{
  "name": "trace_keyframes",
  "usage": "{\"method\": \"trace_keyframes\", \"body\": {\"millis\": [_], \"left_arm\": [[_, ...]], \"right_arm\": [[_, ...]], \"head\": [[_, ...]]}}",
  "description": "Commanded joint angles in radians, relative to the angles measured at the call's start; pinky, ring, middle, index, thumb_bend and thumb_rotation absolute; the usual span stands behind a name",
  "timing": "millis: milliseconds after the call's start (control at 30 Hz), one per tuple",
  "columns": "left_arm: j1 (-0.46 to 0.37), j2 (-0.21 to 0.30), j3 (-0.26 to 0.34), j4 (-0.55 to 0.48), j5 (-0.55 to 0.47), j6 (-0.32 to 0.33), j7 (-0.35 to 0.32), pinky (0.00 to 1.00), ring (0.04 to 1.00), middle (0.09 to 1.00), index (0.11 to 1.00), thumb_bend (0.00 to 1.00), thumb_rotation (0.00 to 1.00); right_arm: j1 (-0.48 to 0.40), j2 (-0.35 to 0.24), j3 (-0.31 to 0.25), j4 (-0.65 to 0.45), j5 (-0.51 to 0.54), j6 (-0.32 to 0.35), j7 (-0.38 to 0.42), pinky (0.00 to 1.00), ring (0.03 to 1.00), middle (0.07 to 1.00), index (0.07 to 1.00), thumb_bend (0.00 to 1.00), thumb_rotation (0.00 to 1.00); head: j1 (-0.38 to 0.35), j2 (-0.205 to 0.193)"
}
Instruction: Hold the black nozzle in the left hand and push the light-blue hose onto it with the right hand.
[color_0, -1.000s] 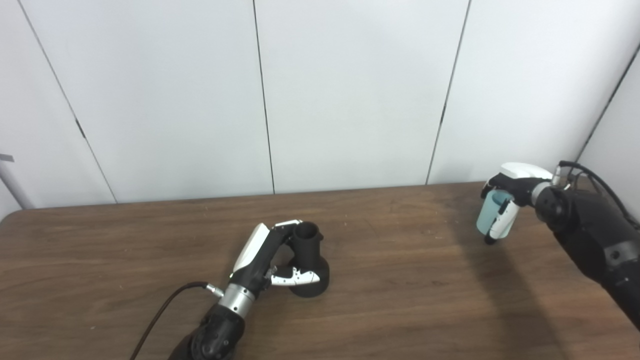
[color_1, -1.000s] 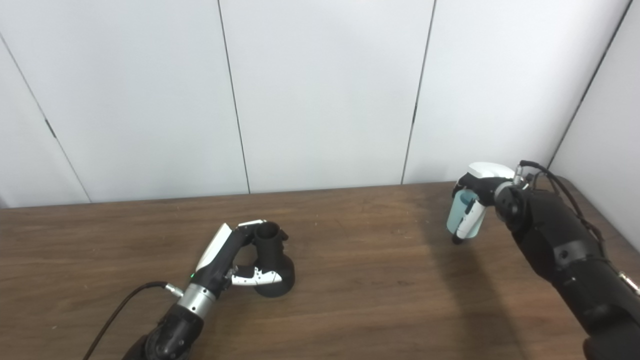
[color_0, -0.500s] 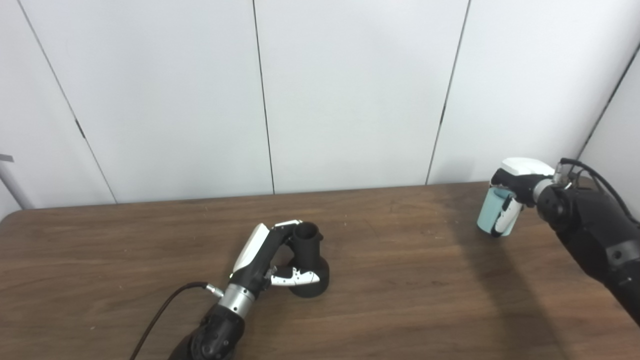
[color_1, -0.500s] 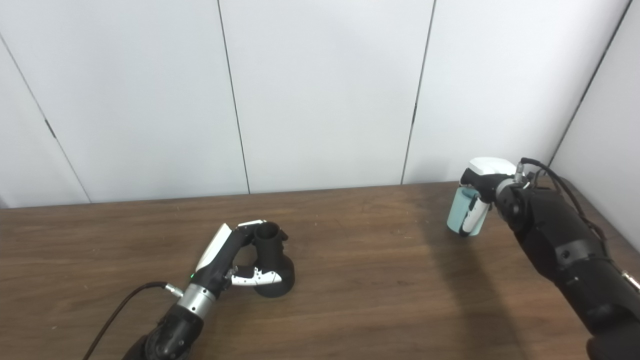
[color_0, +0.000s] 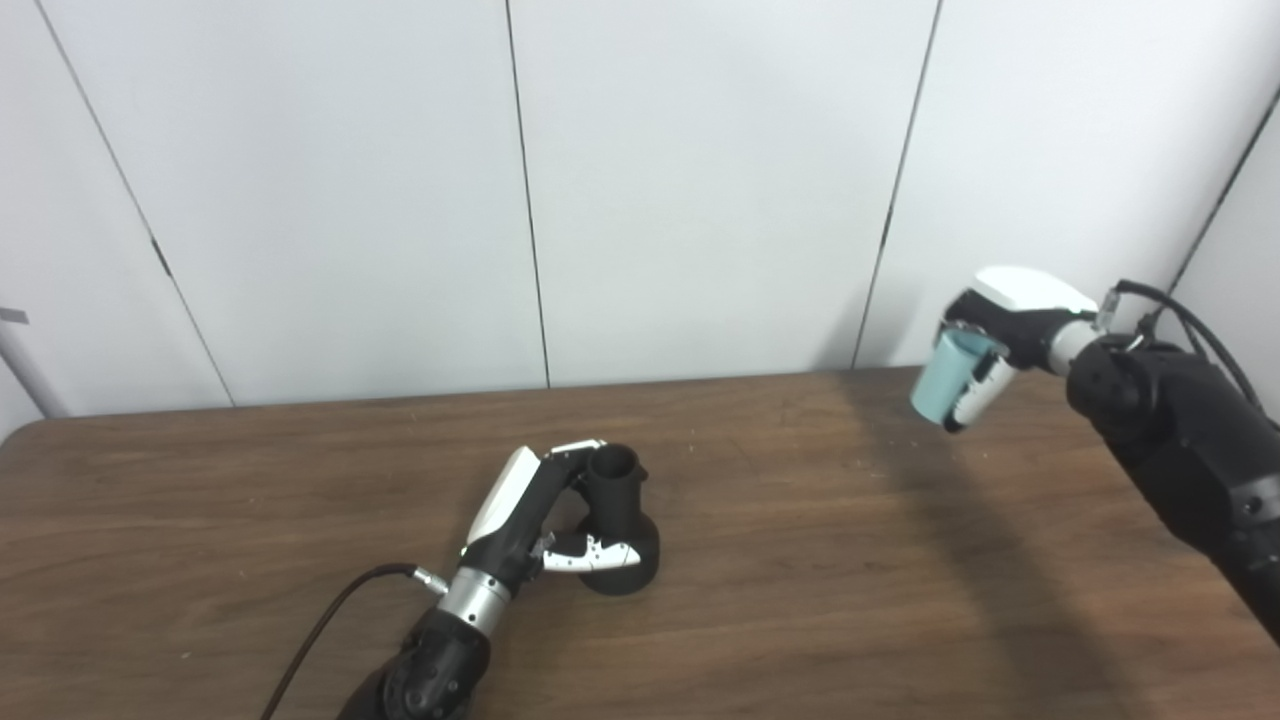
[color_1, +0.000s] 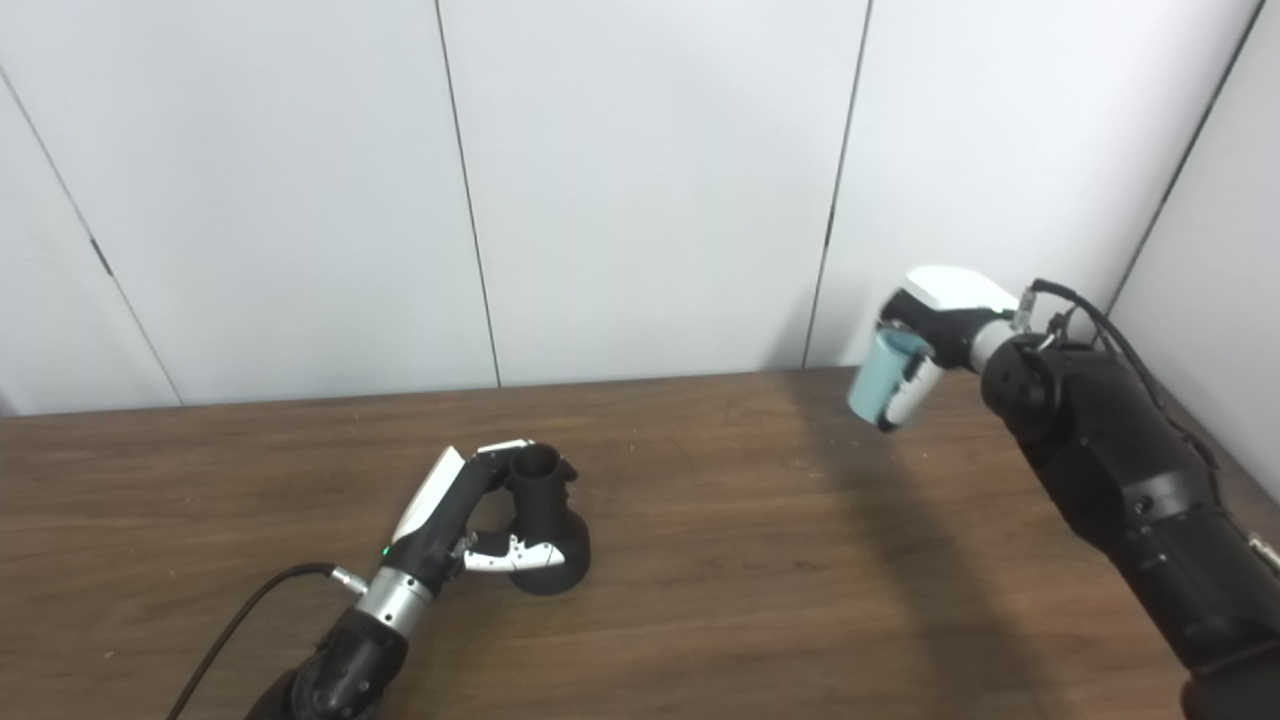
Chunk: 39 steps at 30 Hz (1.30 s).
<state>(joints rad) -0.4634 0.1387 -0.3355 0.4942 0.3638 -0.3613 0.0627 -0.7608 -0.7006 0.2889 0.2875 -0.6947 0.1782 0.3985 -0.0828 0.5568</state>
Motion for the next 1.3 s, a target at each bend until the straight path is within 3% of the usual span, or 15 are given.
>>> {"method": "trace_keyframes", "body": {"millis": [0,233,367,500,800,1267], "left_arm": [[0.15,0.002,-0.049,0.12,0.062,0.013,-0.006,0.45,0.505,0.511,0.49,0.51,0.08],[0.145,-0.014,-0.057,0.114,0.073,0.021,0.002,0.43,0.498,0.514,0.49,0.51,0.07],[0.139,-0.029,-0.057,0.116,0.07,0.026,0.005,0.4,0.485,0.517,0.49,0.51,0.07],[0.141,-0.041,-0.057,0.113,0.07,0.041,0.005,0.38,0.472,0.518,0.49,0.51,0.08],[0.148,-0.047,-0.061,0.09,0.068,0.073,-0.017,0.39,0.473,0.518,0.491,0.51,0.08],[0.145,-0.054,-0.079,0.064,0.08,0.078,-0.01,0.39,0.476,0.519,0.491,0.51,0.08]], "right_arm": [[-0.052,-0.044,-0.039,-0.092,0.017,-0.027,0.0,0.35,0.412,0.448,0.512,0.53,0.0],[-0.056,-0.035,-0.039,-0.267,0.041,-0.11,0.034,0.36,0.419,0.464,0.507,0.53,0.0],[-0.071,-0.002,-0.027,-0.375,0.055,-0.164,0.052,0.3,0.368,0.446,0.517,0.53,0.0],[-0.076,0.05,-0.023,-0.474,0.062,-0.17,0.076,0.23,0.315,0.434,0.514,0.53,0.0],[-0.09,0.18,0.005,-0.507,0.069,-0.169,0.134,0.21,0.305,0.435,0.504,0.53,0.0],[-0.135,0.267,0.066,-0.506,-0.013,-0.164,0.233,0.24,0.329,0.414,0.499,0.53,0.0]], "head": [[0.003,0.002],[0.032,0.002],[0.061,0.004],[0.073,0.006],[0.07,0.005],[0.088,0.016]]}}
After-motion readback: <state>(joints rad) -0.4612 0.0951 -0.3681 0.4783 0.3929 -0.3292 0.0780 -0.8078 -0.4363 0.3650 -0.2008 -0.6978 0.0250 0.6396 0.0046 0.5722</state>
